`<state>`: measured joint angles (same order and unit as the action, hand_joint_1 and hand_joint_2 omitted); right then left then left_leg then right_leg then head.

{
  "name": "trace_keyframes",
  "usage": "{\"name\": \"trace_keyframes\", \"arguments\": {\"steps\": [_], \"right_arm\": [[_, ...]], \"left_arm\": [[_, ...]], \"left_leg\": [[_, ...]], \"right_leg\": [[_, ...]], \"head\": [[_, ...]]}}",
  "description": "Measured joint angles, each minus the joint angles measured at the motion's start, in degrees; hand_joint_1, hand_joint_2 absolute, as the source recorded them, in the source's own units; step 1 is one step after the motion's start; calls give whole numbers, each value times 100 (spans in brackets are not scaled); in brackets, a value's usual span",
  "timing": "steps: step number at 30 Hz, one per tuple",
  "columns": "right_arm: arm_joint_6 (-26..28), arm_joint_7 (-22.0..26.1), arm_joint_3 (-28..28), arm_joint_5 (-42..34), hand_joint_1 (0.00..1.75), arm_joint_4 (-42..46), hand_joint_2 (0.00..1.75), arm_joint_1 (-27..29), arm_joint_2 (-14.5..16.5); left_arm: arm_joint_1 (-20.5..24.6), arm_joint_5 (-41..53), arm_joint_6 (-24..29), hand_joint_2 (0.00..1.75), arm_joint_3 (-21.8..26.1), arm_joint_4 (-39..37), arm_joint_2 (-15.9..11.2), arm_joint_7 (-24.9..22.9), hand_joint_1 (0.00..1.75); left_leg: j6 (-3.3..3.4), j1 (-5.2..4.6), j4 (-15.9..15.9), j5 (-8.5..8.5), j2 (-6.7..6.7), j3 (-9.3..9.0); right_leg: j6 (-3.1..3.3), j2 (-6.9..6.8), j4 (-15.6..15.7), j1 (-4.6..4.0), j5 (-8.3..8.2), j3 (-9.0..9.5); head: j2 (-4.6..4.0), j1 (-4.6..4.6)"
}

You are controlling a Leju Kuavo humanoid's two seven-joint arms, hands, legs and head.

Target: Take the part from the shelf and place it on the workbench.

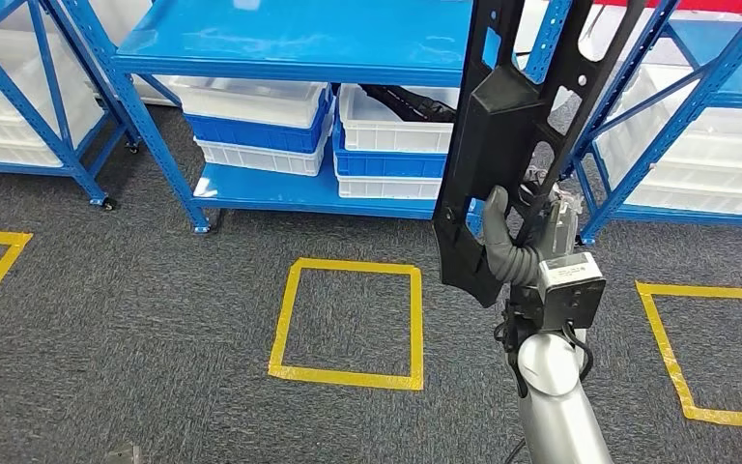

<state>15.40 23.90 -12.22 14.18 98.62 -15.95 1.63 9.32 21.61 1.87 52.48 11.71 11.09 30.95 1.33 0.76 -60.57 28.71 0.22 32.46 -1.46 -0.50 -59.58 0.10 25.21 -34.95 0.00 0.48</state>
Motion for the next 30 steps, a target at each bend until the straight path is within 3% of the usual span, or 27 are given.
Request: {"name": "trace_keyframes", "arguments": {"steps": [2,3,6,7,8,9,10,11,13,15,16,17,19,21,22,23,24,26,28,30], "right_arm": [[11,14,47,-55,175,-49,175,-8,-30],[15,20,77,-80,175,-74,175,-12,-51],[19,46,143,-144,175,-163,175,-23,-120],[19,63,162,-174,175,-202,175,-24,-142],[17,86,185,-211,175,-247,175,-25,-164],[16,113,206,-249,175,-295,175,-28,-186],[14,139,228,-284,175,-340,175,-33,-207],[12,163,249,-309,175,-379,175,-42,-226],[8,202,284,-329,175,-434,175,-65,-250],[-11,235,326,-323,175,-484,175,-92,-263],[-30,249,346,-318,175,-517,175,-106,-267],[-51,259,360,-315,175,-552,175,-125,-266],[-86,269,370,-311,175,-615,175,-154,-254],[-98,273,371,-307,175,-664,175,-163,-243],[-103,273,370,-306,175,-691,175,-163,-239],[-112,274,370,-305,175,-720,175,-165,-236],[-129,275,369,-309,175,-750,175,-173,-233],[-173,278,370,-318,175,-818,175,-220,-227],[-196,281,371,-323,175,-878,175,-290,-221],[-199,289,370,-324,175,-925,175,-351,-208]], "left_arm": [[2,-1,3,175,1,0,-2,1,0],[5,-3,3,175,2,1,-4,0,0],[1,-11,4,175,8,5,-14,0,0],[-2,-17,5,175,12,5,-15,1,0],[-4,-26,5,175,18,5,-17,2,0],[-6,-35,5,175,22,5,-19,3,0],[-6,-43,5,175,25,5,-20,3,0],[-7,-49,5,175,26,5,-20,4,0],[-6,-49,5,175,27,7,-20,4,0],[-9,-46,6,175,31,7,-21,3,0],[-11,-50,8,175,36,8,-29,4,0],[-14,-55,9,175,44,8,-38,5,0],[-18,-64,12,175,63,9,-56,8,0],[-20,-65,12,175,80,9,-64,8,0],[-21,-67,13,175,89,9,-68,9,0],[-21,-78,13,175,100,9,-72,14,0],[-22,-97,14,175,111,10,-73,25,0],[-16,-144,15,175,139,13,-77,56,0],[-9,-166,13,175,161,16,-82,84,0],[-11,-172,12,175,172,18,-86,98,0]], "left_leg": [[94,5,55,-98,-23,48],[142,12,82,-157,-33,87],[200,0,95,-318,-40,277],[200,-6,93,-373,-41,349],[195,-8,92,-431,-41,424],[185,-9,91,-488,-40,492],[171,-9,91,-543,-36,553],[148,-10,90,-599,-33,607],[84,-12,106,-713,-30,671],[13,-12,159,-840,-29,690],[-19,-5,181,-870,-21,705],[-45,-7,153,-804,-13,738],[-94,2,-193,-365,1,860],[-145,16,-925,177,-1,1012],[-169,27,-1251,297,-1,1048],[-190,38,-1425,282,-2,1014],[-203,52,-1388,159,-4,879],[-213,78,-762,-51,-5,347],[-181,66,-54,8,2,-119],[-101,18,182,58,6,-213]], "right_leg": [[-54,13,-61,0,51,-60],[-53,22,-199,0,179,-125],[-34,33,-1176,24,783,-440],[-57,33,-1455,30,887,-492],[-100,33,-1548,36,880,-449],[-152,33,-1412,41,776,-294],[-191,33,-1087,47,638,-45],[-196,33,-656,48,556,238],[-131,37,25,2,534,647],[-47,42,214,-53,522,687],[2,38,223,-11,455,648],[65,34,246,24,390,607],[202,18,280,96,233,508],[262,12,274,70,89,342],[261,10,267,63,21,254],[250,9,255,60,-42,166],[231,8,238,62,-99,79],[178,11,181,66,-192,-84],[102,12,132,49,-275,-191],[9,6,137,37,-373,-225]], "head": [[0,2],[0,-10],[0,-43],[0,-43],[0,-43],[0,-44],[0,-44],[0,-45],[0,-44],[0,-51],[0,-60],[0,-56],[0,-29],[0,-3],[0,-1],[0,-1],[0,-1],[0,2],[0,-5],[0,-13]]}}
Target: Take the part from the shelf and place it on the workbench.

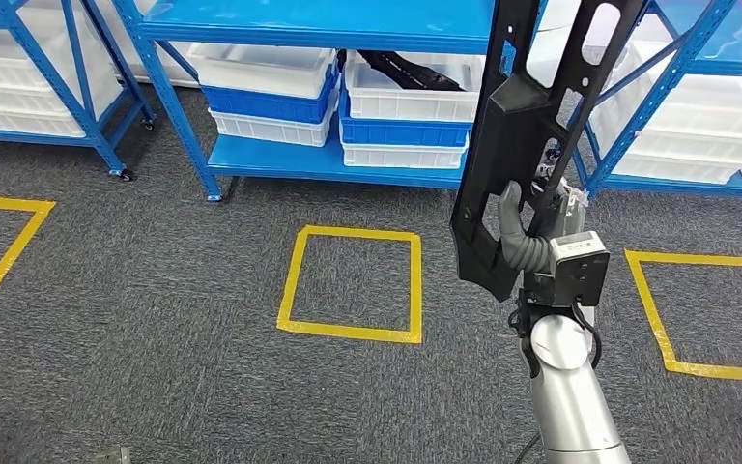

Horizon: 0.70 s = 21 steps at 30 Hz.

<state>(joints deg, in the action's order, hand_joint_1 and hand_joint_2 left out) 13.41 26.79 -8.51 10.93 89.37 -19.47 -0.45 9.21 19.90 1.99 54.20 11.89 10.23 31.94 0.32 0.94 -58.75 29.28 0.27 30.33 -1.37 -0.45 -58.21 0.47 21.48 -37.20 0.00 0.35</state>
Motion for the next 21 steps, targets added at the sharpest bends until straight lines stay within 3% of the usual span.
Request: {"name": "trace_keyframes", "arguments": {"steps": [2,3,5,6,7,9,10,11,13,14,15,17,19,21], "right_arm": [[-1,7,2,-2,175,-43,175,-36,6],[-3,9,3,-4,175,-64,175,-50,4],[-6,14,3,-9,175,-118,175,-89,0],[-8,15,2,-11,175,-149,175,-111,1],[-8,16,1,-12,175,-186,175,-131,2],[-8,16,-1,-15,175,-266,175,-170,7],[-10,17,-1,-19,175,-307,175,-199,14],[-11,20,-1,-24,175,-342,175,-233,21],[-15,34,-2,-42,175,-395,175,-299,43],[-16,45,-2,-52,175,-417,175,-323,54],[-16,57,-2,-60,175,-437,175,-337,65],[-16,78,-1,-67,175,-478,175,-350,88],[-9,86,-1,-60,175,-503,175,-356,130],[4,88,-2,-39,175,-512,175,-358,174]], "left_arm": [[-6,-10,0,175,7,-1,4,11,0],[-6,-29,1,175,13,-1,6,31,0],[-2,-98,13,175,50,2,7,95,0],[-3,-136,22,175,75,4,5,126,0],[-7,-163,32,175,104,4,4,146,0],[-20,-185,44,175,148,4,4,163,0],[-26,-191,49,175,168,4,4,167,0],[-30,-194,51,175,188,4,4,170,0],[-34,-207,56,175,227,4,1,178,0],[-36,-216,57,175,244,4,-1,183,0],[-41,-226,60,175,259,4,-3,187,0],[-56,-241,76,175,281,4,-10,198,0],[-74,-243,93,175,298,4,-17,206,0],[-86,-242,102,175,316,4,-21,209,0]], "left_leg": [[117,-1,51,-124,-21,85],[172,4,81,-202,-35,140],[234,4,108,-347,-52,288],[244,3,106,-411,-56,379],[243,1,103,-477,-59,470],[218,7,96,-612,-68,641],[196,11,92,-677,-70,720],[167,14,89,-737,-70,785],[95,9,83,-839,-69,864],[58,5,86,-883,-70,877],[20,6,97,-923,-70,881],[-41,30,78,-920,-67,906],[-82,56,-248,-591,-49,1034],[-118,62,-1002,-91,-24,1284]], "right_leg": [[-68,5,-22,-10,-10,-64],[-64,13,-122,-17,114,-132],[-10,26,-656,-1,599,-327],[-6,26,-1030,7,818,-408],[-43,27,-1385,23,922,-456],[-190,27,-1671,51,761,-346],[-255,26,-1515,67,607,-149],[-278,25,-1158,84,555,130],[-203,30,-289,47,730,727],[-144,35,3,14,860,892],[-88,40,141,-28,921,961],[24,39,181,19,883,930],[167,28,191,82,799,907],[249,17,184,62,735,857]], "head": [[0,5],[0,-8],[0,-32],[0,-52],[0,-56],[0,-63],[0,-65],[0,-65],[0,-60],[0,-52],[0,-46],[0,-36],[0,-23],[0,-12]]}}
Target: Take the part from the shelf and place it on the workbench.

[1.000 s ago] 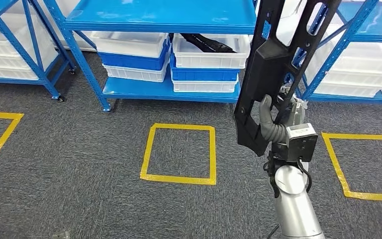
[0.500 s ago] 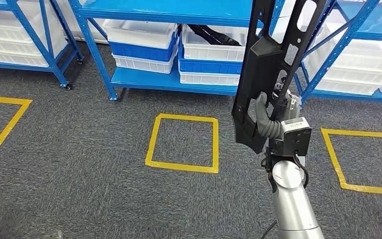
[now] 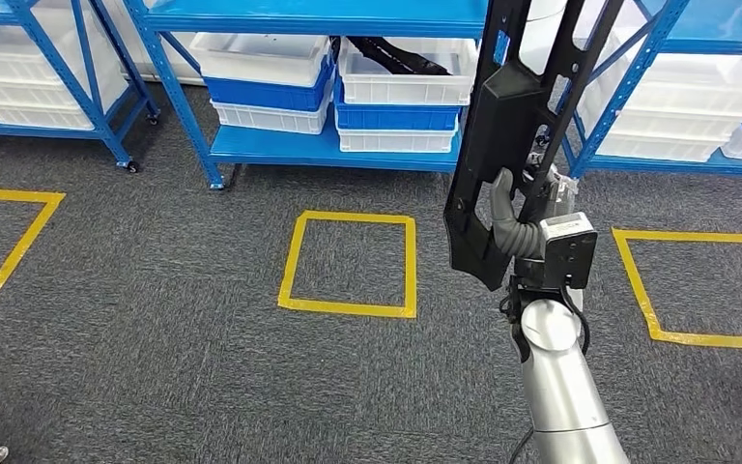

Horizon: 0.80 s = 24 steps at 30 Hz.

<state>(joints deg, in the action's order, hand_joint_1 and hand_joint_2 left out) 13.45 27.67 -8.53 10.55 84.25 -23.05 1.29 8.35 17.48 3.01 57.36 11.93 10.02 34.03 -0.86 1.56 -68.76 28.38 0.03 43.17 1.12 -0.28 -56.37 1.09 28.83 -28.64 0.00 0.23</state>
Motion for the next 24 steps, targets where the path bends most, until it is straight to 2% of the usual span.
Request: {"name": "trace_keyframes", "arguments": {"steps": [1,2,3,4,5,6,7,8,10,12,13,15,16,17,18,19,21,22,23,24], "right_arm": [[6,-2,-1,16,175,-6,175,1,15],[12,-5,-1,36,175,-14,175,3,26],[22,-15,-1,61,175,-22,175,5,35],[39,-29,-1,95,175,-27,175,5,42],[62,-47,-1,136,175,-30,175,0,48],[93,-70,-1,186,175,-30,175,-12,54],[124,-93,-3,235,175,-30,175,-26,62],[154,-114,-7,281,175,-30,175,-41,69],[208,-153,-14,372,175,-30,175,-65,84],[255,-181,-18,458,175,-30,175,-79,92],[277,-189,-19,493,175,-30,175,-84,94],[308,-198,-19,543,175,-30,175,-78,94],[316,-203,-19,566,175,-30,175,-64,94],[319,-210,-19,585,175,-30,175,-46,94],[320,-215,-19,599,175,-30,175,-30,93],[320,-218,-19,609,175,-30,175,-19,92],[320,-220,-19,618,175,-28,175,-14,89],[320,-221,-19,621,175,-28,175,-15,89],[320,-221,-20,624,175,-27,175,-14,92],[320,-221,-20,626,175,-27,175,-13,96]], "left_arm": [[-6,1,3,175,8,0,-3,1,0],[-13,1,7,175,16,0,-5,2,0],[-19,1,8,175,22,0,-8,3,0],[-24,1,8,175,27,0,-9,4,0],[-26,1,8,175,32,0,-11,7,0],[-26,1,7,175,37,0,-13,10,0],[-25,1,7,175,43,0,-14,14,0],[-25,1,7,175,48,0,-14,16,0],[-26,2,7,175,60,0,-14,17,0],[-25,6,8,175,68,0,-10,17,0],[-25,14,9,175,70,0,-8,17,0],[-25,33,21,175,73,0,-7,11,0],[-26,40,32,175,75,0,-7,4,0],[-27,44,42,175,78,0,-7,-4,0],[-28,48,48,175,80,0,-7,-11,0],[-29,50,52,175,83,0,-7,-16,0],[-29,54,53,175,89,0,-5,-20,0],[-29,54,54,175,91,0,-5,-21,0],[-30,55,54,175,93,-1,-5,-21,0],[-32,55,55,175,95,-1,-5,-21,0]], "left_leg": [[-20,2,-360,152,7,103],[-34,5,-566,195,10,129],[-42,11,-542,132,9,46],[-41,19,-270,-13,5,-157],[-34,28,135,-158,1,-414],[-20,26,512,-249,0,-652],[5,18,792,-299,1,-813],[32,6,927,-288,6,-877],[98,-15,980,-287,13,-861],[188,-5,1038,-327,16,-848],[234,4,1064,-354,18,-839],[295,5,1076,-392,36,-796],[303,2,1075,-409,56,-771],[306,-1,1073,-427,82,-747],[297,-1,1072,-445,115,-730],[282,0,1071,-463,154,-719],[233,-8,1066,-497,224,-706],[202,-18,1064,-516,252,-694],[165,-26,1064,-539,276,-676],[125,-31,1070,-565,298,-658]], "right_leg": [[8,-3,-3,-10,-20,-26],[7,-4,-8,-16,-37,-44],[2,-3,-12,-19,-46,-54],[-2,-3,-22,-18,-50,-57],[-12,-2,-37,-18,-48,-59],[-30,0,-56,-33,-44,-80],[-54,2,-72,-50,-44,-101],[-82,3,-84,-67,-49,-126],[-147,2,-82,-96,-71,-161],[-194,3,-207,-95,13,-251],[-195,6,-420,-92,135,-359],[-168,12,-1152,-67,471,-714],[-177,13,-1510,-56,595,-881],[-203,13,-1720,-46,647,-974],[-247,14,-1694,-40,603,-945],[-295,21,-1438,-30,478,-800],[-353,120,-610,-7,171,-370],[-346,164,-309,-5,71,-225],[-324,201,-152,-14,20,-156],[-290,203,-125,-35,4,-158]], "head": [[0,1],[0,1],[0,1],[0,1],[0,1],[0,3],[0,1],[0,3],[0,1],[0,-5],[0,-13],[0,-32],[0,-34],[0,-33],[0,-35],[0,-35],[0,-39],[0,-39],[0,-38],[0,-38]]}}
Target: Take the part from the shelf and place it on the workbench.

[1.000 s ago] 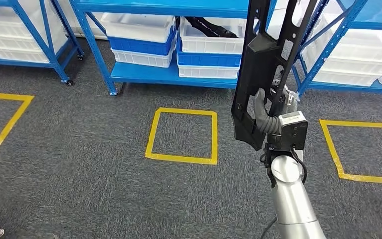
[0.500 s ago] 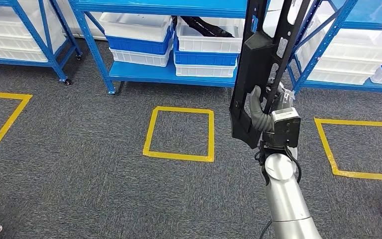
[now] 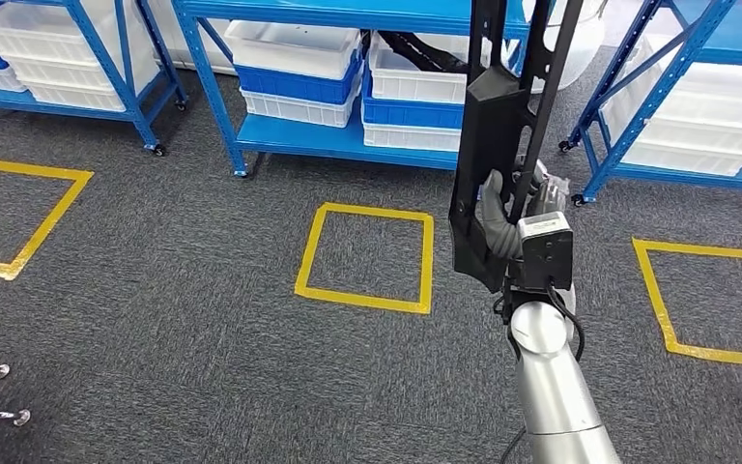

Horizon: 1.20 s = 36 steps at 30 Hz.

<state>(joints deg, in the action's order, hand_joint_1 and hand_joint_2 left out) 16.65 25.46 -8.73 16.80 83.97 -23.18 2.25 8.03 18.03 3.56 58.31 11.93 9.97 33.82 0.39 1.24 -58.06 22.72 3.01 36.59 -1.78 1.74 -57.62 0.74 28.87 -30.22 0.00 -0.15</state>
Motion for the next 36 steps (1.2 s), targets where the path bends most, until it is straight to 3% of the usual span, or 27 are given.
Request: {"name": "trace_keyframes", "arguments": {"steps": [3,5,7,8,9,10,12,14,15,17,19,22,23,24,25,27,29,31,33,34,36], "right_arm": [[1,-2,4,4,175,1,175,-2,16],[1,-3,6,15,175,1,175,-2,33],[-7,-5,7,38,175,0,175,6,38],[-13,-6,6,47,175,0,175,14,37],[-20,-7,5,52,175,-1,175,24,35],[-24,-7,5,55,175,-1,175,31,33],[-26,-7,5,61,175,-2,175,31,27],[-26,-7,4,84,175,-1,175,23,13],[-25,-7,4,103,175,0,175,23,6],[-15,-14,3,154,175,5,175,26,-4],[-4,-32,2,222,175,21,175,33,-22],[8,-84,3,363,175,71,175,103,-56],[18,-113,4,427,175,103,175,159,-61],[33,-147,4,497,175,149,175,225,-63],[48,-179,5,562,175,205,175,287,-64],[68,-229,5,660,175,342,175,369,-65],[74,-251,4,717,175,460,175,408,-58],[75,-263,5,796,175,565,175,471,-41],[74,-269,8,888,175,672,175,545,-3],[67,-270,7,927,175,723,175,573,26],[32,-271,-1,997,175,805,175,618,88]], "left_arm": [[-13,0,4,175,1,0,-1,-2,0],[-15,0,17,175,1,0,-3,-11,0],[-20,-1,49,175,4,1,-5,-33,0],[-26,-1,70,175,8,1,-7,-47,0],[-35,-2,97,175,11,1,-7,-61,0],[-44,-2,122,175,15,1,-7,-72,0],[-53,1,179,175,21,1,-11,-85,0],[-53,24,235,175,21,1,-16,-104,0],[-52,39,267,175,21,1,-17,-124,0],[-57,85,363,175,21,0,-16,-214,0],[-59,136,472,175,21,-1,-10,-345,0],[-61,189,567,175,21,-2,-5,-502,0],[-65,206,588,175,21,-2,-4,-537,0],[-72,227,606,175,21,-3,-2,-568,0],[-80,252,622,175,21,-3,3,-592,0],[-90,283,645,175,20,-4,11,-621,0],[-91,295,668,175,19,-4,15,-633,0],[-99,303,687,175,19,-4,15,-646,0],[-116,301,698,175,20,-4,15,-654,0],[-122,289,701,175,21,-4,15,-655,0],[-120,247,706,175,27,-4,11,-653,0]], "left_leg": [[-97,24,-81,34,-34,82],[-122,35,-568,365,-180,291],[-146,36,-1328,751,-251,602],[-153,36,-1573,836,-261,688],[-152,36,-1611,817,-272,672],[-139,34,-1407,698,-295,530],[-84,8,-643,416,-455,70],[-11,-41,-145,303,-593,-189],[17,-67,-78,310,-609,-205],[85,-67,-43,263,-512,-180],[165,-39,12,202,-428,-174],[223,-26,30,153,-294,-135],[224,-27,29,142,-235,-120],[217,-26,27,131,-169,-109],[205,-25,25,120,-105,-103],[168,-21,20,98,14,-97],[108,-35,15,74,99,-73],[32,-40,28,42,159,-44],[-32,-18,1,57,148,-4],[-56,-12,-128,154,65,57],[-93,-11,-732,527,-157,316]], "right_leg": [[133,-103,4,34,-85,-25],[224,-177,21,62,-134,-48],[266,-255,17,24,-156,-88],[275,-301,15,7,-163,-105],[279,-347,12,-6,-166,-115],[281,-392,9,-15,-168,-119],[275,-475,-1,-46,-165,-121],[248,-550,-11,-95,-164,-137],[225,-589,-10,-114,-165,-146],[166,-649,-12,-121,-160,-167],[132,-515,-224,-102,-14,-275],[149,-235,-1300,-53,488,-754],[132,-213,-1601,-43,586,-887],[96,-204,-1705,-33,595,-922],[47,-197,-1552,-20,503,-834],[-47,-107,-726,28,183,-415],[-53,3,-108,41,-26,-118],[8,0,-18,-4,-70,-79],[94,-75,-2,32,-111,-81],[147,-116,11,54,-132,-81],[214,-200,23,48,-152,-86]], "head": [[0,5],[0,21],[0,29],[0,28],[0,31],[0,31],[0,31],[0,20],[0,11],[0,1],[0,-7],[0,-26],[0,-27],[0,-30],[0,-31],[0,-36],[0,-36],[0,-31],[0,-23],[0,-11],[0,10]]}}
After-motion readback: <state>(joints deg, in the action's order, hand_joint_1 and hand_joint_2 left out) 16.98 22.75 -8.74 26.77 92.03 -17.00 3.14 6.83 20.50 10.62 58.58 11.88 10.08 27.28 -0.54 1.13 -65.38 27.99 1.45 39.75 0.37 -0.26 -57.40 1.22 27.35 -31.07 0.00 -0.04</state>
